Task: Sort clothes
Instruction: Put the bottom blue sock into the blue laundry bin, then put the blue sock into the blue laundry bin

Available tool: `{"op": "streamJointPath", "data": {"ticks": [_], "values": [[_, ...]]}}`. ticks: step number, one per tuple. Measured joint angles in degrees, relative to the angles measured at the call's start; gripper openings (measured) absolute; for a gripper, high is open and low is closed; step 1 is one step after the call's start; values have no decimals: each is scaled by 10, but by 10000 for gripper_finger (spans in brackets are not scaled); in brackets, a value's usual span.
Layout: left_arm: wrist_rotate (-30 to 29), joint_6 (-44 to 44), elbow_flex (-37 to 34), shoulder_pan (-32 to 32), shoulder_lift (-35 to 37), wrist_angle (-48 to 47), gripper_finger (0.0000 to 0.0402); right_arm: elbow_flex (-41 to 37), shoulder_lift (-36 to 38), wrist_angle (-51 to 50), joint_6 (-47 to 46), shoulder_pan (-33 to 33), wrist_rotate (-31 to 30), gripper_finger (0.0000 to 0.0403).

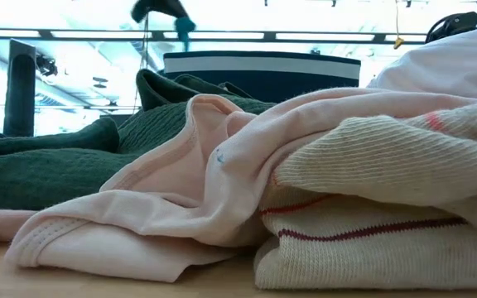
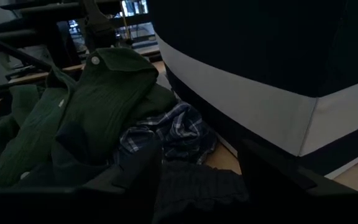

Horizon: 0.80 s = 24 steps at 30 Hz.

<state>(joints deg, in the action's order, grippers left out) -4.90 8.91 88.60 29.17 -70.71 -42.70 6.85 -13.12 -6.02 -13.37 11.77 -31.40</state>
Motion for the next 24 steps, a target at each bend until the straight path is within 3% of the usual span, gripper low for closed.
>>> {"op": "streamJointPath", "data": {"ticks": [13, 24], "values": [[7, -25, 0, 0, -106, 29, 17, 0, 0, 0, 0, 0, 0, 216], [24, -29, 0, 0, -125, 5, 91, 0, 0, 0, 0, 0, 0, 216]]}}
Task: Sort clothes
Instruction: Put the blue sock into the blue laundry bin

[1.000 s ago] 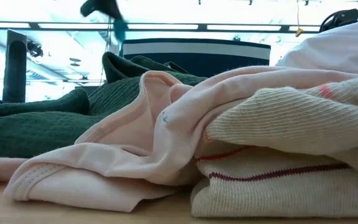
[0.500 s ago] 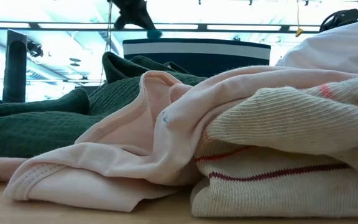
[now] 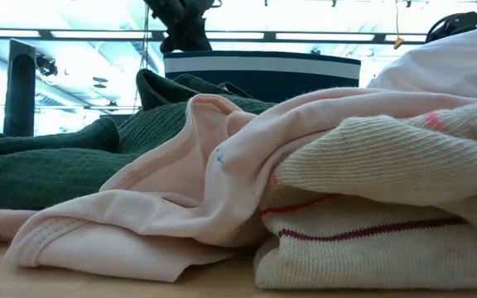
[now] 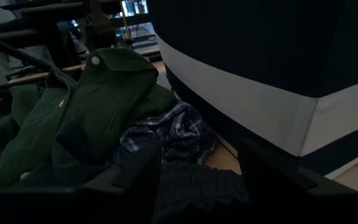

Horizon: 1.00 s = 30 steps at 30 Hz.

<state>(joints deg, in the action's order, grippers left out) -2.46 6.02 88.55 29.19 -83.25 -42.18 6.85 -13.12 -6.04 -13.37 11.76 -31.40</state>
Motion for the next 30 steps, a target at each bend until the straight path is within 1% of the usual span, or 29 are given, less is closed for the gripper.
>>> {"op": "streamJointPath", "data": {"ticks": [3, 8, 14, 17, 21, 25, 28, 30], "values": [[0, -9, 0, 0, 4, -2, 100, 0, 0, 0, 0, 0, 0, 216], [-13, -22, 0, -1, 25, -7, 101, 0, 0, 0, 0, 0, 0, 216], [-67, -32, -1, -5, 75, -53, 101, 0, 0, 0, 0, 0, 0, 216], [-102, -30, -23, -5, 111, -84, 101, 0, 0, 0, 0, 0, 0, 216], [-134, -2, -96, -5, 178, -82, 101, 0, 0, 0, 0, 0, 0, 216], [-164, 43, -205, -4, 246, -62, 101, 0, 0, 0, 0, 0, 0, 216], [-169, 80, -291, -3, 287, -27, 101, 0, 0, 0, 0, 0, 0, 216], [-170, 101, -342, -2, 301, 0, 101, 0, 0, 0, 0, 0, 0, 216]]}}
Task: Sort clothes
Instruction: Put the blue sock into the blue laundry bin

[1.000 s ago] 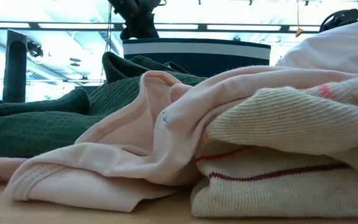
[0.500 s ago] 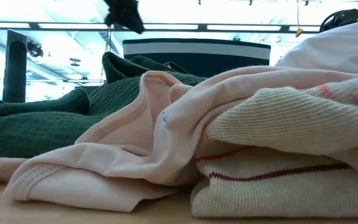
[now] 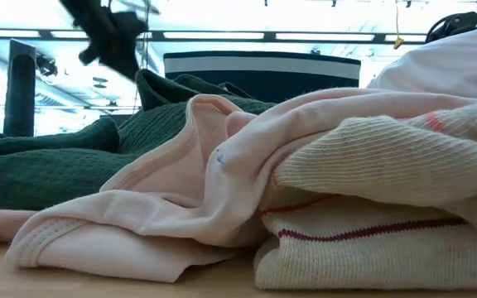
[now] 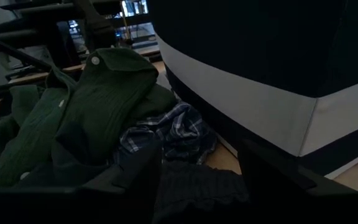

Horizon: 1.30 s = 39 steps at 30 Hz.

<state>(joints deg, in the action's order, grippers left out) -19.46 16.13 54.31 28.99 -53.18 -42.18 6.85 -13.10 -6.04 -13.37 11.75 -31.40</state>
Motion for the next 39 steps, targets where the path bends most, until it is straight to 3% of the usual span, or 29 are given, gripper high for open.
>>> {"op": "streamJointPath", "data": {"ticks": [6, 13, 24, 34, 36, 39], "values": [[29, 52, -127, 39, -1, 89, 101, 0, 0, 0, 0, 0, 0, 216], [136, 63, -220, 106, -39, 221, 101, 0, 0, 0, 0, 0, 0, 216], [206, -43, -235, 138, -183, 346, 101, 0, 0, 0, 0, 0, 0, 216], [213, -88, -235, 139, -304, 412, 99, 0, 0, 0, 0, 0, 0, 216], [212, -77, -234, 139, -317, 412, 85, 0, 0, 0, 0, 0, 0, 216], [229, -61, -233, 143, -314, 401, 25, 0, 0, 0, 0, 0, 0, 216]]}}
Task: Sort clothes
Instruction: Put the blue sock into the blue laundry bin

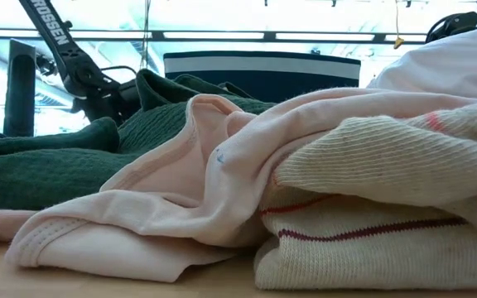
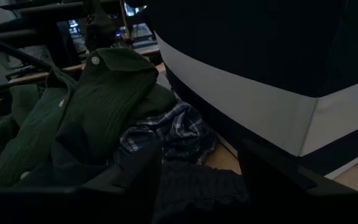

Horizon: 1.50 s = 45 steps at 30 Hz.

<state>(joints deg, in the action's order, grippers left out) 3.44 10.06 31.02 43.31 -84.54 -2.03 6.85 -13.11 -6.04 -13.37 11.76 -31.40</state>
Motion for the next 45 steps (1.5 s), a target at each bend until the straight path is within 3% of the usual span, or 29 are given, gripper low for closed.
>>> {"op": "streamJointPath", "data": {"ticks": [5, 15, 24, 28, 33, 45], "values": [[17, 25, 11, 6, 61, -57, 4, 0, 0, 0, 0, 0, 0, 216], [-19, 24, 127, 5, 231, -310, 1, 0, 0, 0, 0, 0, 0, 216], [-43, 36, 242, -25, 323, -352, 0, 0, 0, 4, 0, 0, 0, 216], [-45, 22, 297, -39, 327, -336, 0, 0, 0, 4, 0, 0, 0, 216], [-29, 6, 333, -56, 308, -239, 0, 0, 0, 4, 0, 0, 0, 216], [121, -7, 354, -71, 146, -83, 2, 0, 0, 4, 0, 0, 0, 216]]}}
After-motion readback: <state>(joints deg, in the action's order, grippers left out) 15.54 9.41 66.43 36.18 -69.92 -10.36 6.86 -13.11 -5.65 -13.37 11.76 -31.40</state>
